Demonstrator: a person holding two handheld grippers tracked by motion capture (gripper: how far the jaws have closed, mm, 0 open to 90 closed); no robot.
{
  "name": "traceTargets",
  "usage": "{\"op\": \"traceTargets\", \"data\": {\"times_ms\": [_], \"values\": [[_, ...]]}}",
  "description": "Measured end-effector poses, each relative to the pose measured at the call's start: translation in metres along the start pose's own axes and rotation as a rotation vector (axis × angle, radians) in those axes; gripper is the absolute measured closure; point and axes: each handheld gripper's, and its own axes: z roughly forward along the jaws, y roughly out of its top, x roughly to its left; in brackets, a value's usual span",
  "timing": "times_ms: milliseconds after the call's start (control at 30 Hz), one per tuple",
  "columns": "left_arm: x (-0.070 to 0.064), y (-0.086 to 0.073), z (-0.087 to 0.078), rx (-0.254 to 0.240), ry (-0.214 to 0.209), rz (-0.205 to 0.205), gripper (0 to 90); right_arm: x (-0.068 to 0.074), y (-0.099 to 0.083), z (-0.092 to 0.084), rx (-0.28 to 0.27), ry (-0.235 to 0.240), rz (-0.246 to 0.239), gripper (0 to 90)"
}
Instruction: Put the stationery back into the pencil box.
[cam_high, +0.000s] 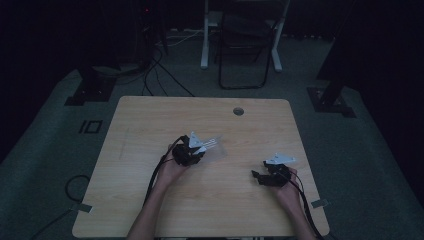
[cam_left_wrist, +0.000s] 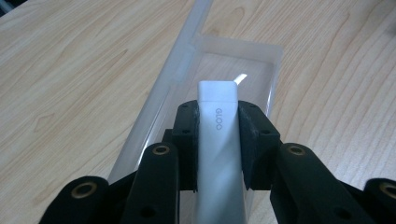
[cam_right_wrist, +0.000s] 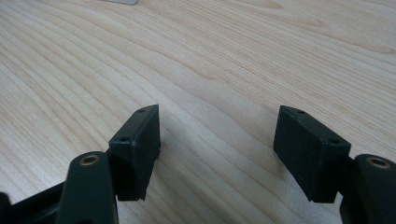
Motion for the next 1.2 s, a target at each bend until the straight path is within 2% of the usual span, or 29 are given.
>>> {"op": "traceTargets", "data": {"times_ms": [233, 567, 1200], "values": [[0.001, 0.0, 0.001, -0.007, 0.0, 0.002, 71.0, 0.0, -0.001, -0.001, -0.001, 0.002, -0.004, 31.8], [-0.002, 0.0, 0.003, -0.002, 0.022, 0.021, 71.0, 0.0, -0.002, -0.002, -0.002, 0.002, -0.006, 31.8], [-0.005, -0.006, 0.011, 0.027, 0.05, 0.041, 70.5, 0.0, -0.002, -0.002, -0.001, 0.003, -0.006, 31.7]]}}
